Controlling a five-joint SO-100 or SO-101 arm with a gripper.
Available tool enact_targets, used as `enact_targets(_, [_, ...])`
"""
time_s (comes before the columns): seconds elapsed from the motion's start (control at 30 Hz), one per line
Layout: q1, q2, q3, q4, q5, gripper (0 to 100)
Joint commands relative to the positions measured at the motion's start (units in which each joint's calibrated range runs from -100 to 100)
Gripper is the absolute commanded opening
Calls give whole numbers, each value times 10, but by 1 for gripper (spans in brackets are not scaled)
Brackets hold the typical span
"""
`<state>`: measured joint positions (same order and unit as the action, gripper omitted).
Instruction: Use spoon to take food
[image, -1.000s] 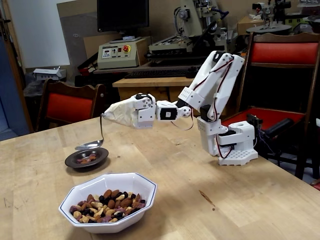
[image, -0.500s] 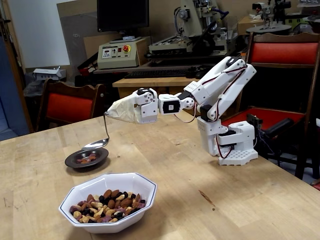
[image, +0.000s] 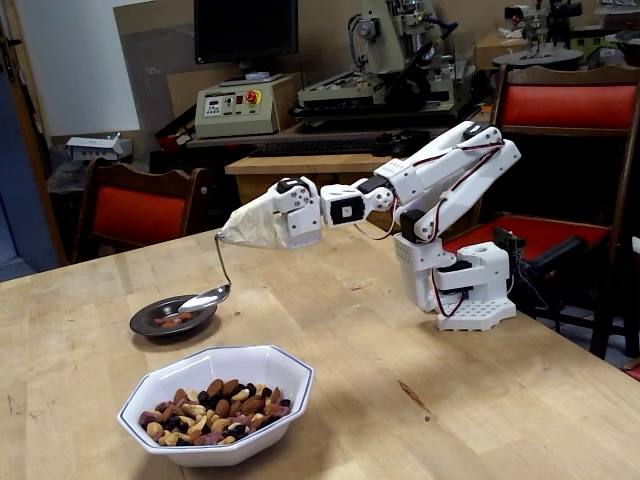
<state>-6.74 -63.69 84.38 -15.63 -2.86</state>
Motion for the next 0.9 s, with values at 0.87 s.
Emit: enact_targets(0.87, [1, -90, -6, 46, 2, 4])
